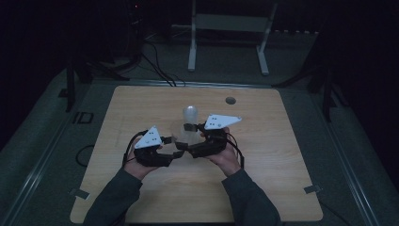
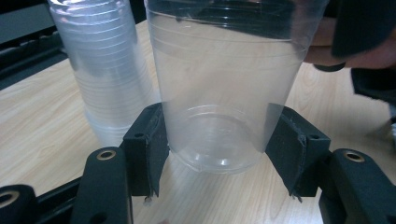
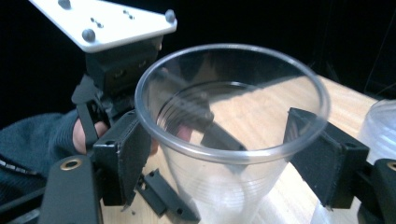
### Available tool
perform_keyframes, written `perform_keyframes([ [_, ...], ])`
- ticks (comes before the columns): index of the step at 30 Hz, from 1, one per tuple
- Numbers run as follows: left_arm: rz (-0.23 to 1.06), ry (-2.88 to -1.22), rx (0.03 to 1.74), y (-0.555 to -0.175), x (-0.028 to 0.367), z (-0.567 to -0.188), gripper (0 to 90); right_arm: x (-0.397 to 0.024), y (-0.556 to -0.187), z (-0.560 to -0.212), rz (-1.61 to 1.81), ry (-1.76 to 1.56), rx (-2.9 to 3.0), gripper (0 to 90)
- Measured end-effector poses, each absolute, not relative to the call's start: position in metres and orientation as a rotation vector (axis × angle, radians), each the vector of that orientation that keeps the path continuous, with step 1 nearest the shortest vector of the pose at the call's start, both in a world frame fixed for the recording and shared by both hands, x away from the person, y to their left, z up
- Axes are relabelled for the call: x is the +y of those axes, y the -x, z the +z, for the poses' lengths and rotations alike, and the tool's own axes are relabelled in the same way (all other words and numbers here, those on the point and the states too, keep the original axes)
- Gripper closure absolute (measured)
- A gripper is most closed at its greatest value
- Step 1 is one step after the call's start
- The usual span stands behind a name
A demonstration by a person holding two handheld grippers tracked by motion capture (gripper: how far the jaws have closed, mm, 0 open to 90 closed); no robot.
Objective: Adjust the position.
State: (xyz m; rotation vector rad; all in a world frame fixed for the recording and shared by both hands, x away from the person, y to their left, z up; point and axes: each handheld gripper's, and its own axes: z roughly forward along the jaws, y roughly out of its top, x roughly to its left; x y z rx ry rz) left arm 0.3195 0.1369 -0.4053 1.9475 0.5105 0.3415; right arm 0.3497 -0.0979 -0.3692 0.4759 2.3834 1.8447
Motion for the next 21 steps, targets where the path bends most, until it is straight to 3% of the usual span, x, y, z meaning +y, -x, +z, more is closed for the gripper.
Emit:
perform_keyframes([
  [21, 0.212, -1.842, 0.5, -0.323, 0.1328, -0.4144, 41.1, -0.1025, -0.35, -0.3712, 1.967, -0.461, 2.292, 26.3],
])
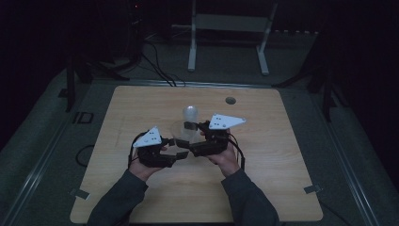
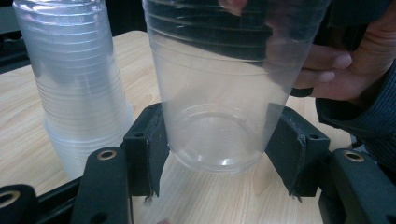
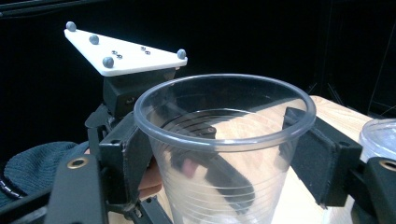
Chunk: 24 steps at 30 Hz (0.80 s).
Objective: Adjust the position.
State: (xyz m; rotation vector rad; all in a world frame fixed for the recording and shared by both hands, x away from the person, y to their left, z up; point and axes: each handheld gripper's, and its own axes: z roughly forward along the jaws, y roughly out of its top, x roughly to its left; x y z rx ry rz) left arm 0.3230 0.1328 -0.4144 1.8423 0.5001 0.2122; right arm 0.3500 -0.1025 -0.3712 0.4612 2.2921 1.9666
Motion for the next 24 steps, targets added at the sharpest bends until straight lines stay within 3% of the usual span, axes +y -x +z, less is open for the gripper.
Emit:
perform_keyframes([
  [16, 0.223, -1.878, 0.49, -0.3227, 0.1309, -0.4149, 40.5, -0.1039, -0.3488, -0.3708, 1.938, -0.438, 2.291, 28.4],
  [24, 0.237, -1.882, 0.508, -0.3225, 0.1308, -0.4149, 34.5, -0.1062, -0.3493, -0.3703, 1.938, -0.451, 2.277, 28.7],
])
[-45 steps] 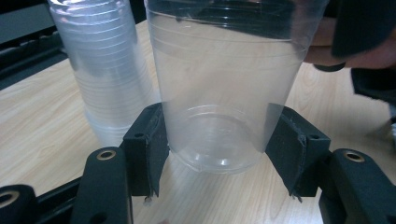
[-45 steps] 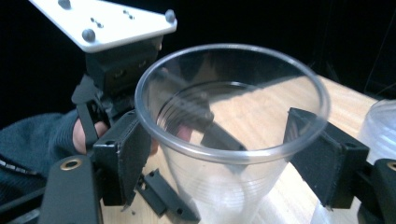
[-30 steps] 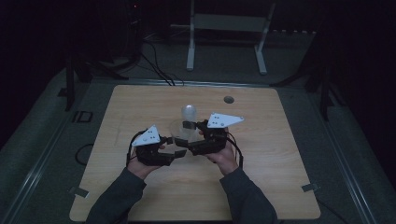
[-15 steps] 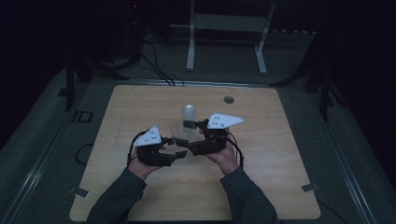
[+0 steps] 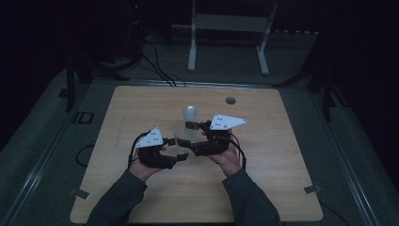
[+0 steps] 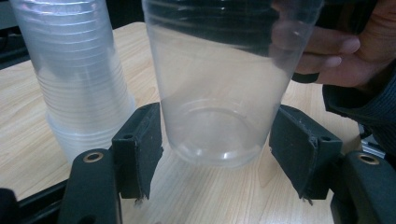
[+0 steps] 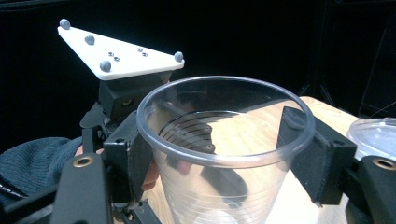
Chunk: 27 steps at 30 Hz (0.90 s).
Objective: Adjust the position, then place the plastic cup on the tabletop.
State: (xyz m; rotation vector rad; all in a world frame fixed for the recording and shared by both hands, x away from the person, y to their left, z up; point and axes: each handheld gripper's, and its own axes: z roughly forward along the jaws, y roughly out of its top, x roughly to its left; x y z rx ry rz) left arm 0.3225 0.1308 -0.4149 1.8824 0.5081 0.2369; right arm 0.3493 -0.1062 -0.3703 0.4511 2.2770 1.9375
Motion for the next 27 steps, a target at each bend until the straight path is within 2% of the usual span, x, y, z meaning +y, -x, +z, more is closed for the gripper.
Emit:
perform_keyframes([
  [27, 0.295, -1.862, 0.55, -0.323, 0.145, -0.41, 32.4, -0.127, -0.349, -0.371, 1.863, -0.477, 2.223, 28.7],
])
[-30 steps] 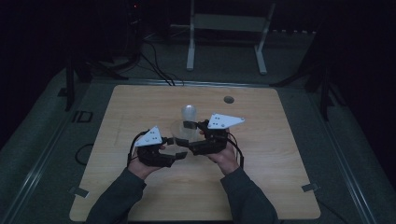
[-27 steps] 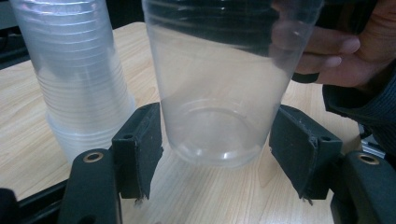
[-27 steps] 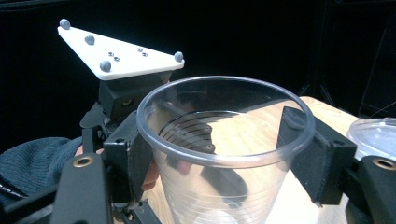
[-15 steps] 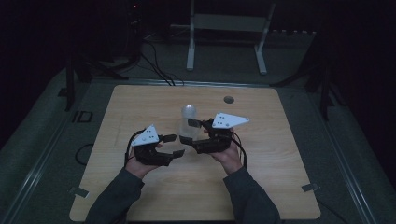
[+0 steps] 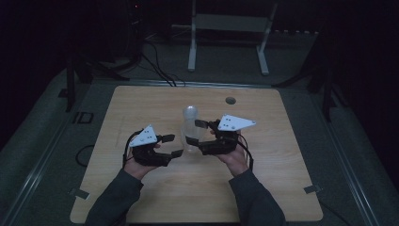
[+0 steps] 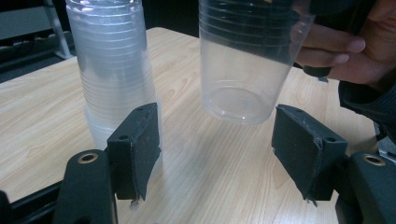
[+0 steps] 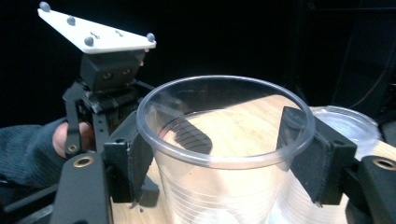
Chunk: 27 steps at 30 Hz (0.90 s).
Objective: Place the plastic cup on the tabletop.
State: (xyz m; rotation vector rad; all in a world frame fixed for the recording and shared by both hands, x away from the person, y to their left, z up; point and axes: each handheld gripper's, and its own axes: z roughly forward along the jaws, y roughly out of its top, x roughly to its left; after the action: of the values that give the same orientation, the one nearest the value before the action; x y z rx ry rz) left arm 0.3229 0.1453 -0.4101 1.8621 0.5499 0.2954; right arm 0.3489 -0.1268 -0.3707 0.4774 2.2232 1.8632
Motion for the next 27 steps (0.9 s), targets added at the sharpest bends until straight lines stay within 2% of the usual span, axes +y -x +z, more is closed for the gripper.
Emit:
perform_keyframes([
  [27, 0.312, -1.864, 0.569, -0.3223, 0.149, -0.4114, 32.4, -0.1357, -0.3467, -0.3776, 1.732, -0.507, 2.147, 28.8],
])
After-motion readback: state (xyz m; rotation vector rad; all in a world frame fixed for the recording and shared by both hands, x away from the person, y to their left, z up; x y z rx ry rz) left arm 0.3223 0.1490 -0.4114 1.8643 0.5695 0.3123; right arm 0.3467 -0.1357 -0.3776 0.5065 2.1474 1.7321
